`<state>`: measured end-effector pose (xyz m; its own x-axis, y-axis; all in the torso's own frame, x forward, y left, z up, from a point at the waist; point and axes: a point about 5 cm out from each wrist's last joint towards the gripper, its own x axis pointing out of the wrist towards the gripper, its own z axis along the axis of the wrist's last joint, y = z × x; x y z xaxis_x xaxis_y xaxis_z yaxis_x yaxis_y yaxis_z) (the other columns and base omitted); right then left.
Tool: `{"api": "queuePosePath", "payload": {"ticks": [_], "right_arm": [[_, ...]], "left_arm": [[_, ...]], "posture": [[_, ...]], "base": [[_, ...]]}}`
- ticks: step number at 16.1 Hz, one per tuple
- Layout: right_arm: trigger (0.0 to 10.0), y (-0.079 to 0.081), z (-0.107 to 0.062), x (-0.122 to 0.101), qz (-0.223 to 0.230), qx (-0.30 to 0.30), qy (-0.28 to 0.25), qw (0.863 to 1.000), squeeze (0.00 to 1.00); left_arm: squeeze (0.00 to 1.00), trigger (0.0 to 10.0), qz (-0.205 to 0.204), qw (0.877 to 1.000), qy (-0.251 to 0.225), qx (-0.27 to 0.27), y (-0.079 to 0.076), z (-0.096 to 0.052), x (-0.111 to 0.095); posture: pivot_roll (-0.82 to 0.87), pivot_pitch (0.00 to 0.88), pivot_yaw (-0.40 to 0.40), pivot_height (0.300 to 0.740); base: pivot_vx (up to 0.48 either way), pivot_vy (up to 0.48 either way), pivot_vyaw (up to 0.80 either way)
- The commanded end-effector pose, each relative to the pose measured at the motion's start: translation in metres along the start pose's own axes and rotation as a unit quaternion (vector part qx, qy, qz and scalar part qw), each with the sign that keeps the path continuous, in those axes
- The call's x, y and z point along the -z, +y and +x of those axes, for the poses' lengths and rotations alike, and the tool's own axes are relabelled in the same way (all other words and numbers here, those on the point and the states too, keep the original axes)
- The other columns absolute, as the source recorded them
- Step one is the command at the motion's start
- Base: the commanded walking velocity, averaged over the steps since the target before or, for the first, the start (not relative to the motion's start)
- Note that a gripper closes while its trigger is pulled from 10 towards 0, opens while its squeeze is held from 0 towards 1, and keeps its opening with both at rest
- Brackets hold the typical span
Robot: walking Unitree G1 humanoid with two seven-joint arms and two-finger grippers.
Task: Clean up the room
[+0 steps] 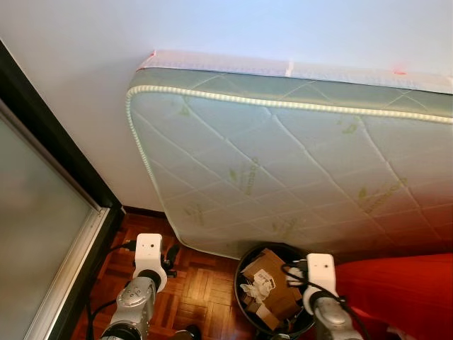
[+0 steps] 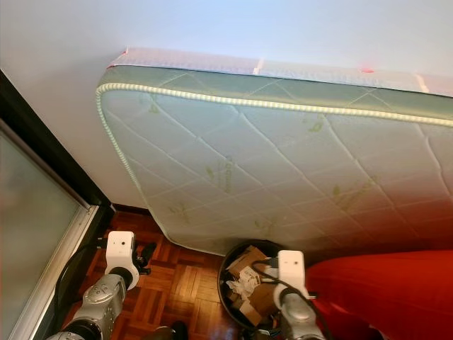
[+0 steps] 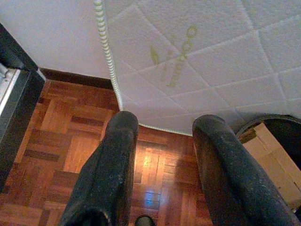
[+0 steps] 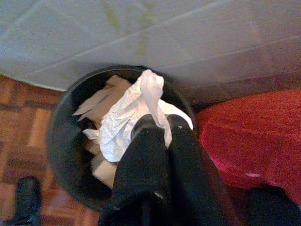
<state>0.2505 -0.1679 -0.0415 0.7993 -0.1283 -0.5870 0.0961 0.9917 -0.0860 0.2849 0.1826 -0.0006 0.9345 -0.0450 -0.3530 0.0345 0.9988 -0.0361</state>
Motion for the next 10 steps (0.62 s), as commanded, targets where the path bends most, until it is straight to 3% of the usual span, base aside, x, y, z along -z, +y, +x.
{"api": "queuePosePath", "payload": {"ticks": [1, 5, 10], "right_arm": [[10.0, -0.003, -0.001, 0.005, 0.0, 0.013, 0.008, 1.0, 0.0], [10.0, -0.001, 0.001, -0.023, 0.039, 0.014, -0.08, 0.996, 0.0], [10.0, -0.009, 0.002, -0.04, 0.049, 0.046, -0.129, 0.989, 0.0]], "left_arm": [[0.0, 10.0, 0.002, 1.0, 0.002, -0.001, 0.002, -0.003, 0.004], [0.0, 10.0, 0.002, 1.0, 0.001, 0.001, 0.001, -0.003, 0.004], [0.0, 10.0, 0.002, 1.0, 0.0, -0.002, 0.003, -0.003, 0.003]], "posture": [[0.08, 0.19, -0.018, 0.74], [0.08, 0.191, -0.018, 0.74], [0.09, 0.196, -0.016, 0.74]], "base": [[0.0, 0.0, 0.0], [0.0, 0.0, 0.0], [0.0, 0.0, 0.0]]}}
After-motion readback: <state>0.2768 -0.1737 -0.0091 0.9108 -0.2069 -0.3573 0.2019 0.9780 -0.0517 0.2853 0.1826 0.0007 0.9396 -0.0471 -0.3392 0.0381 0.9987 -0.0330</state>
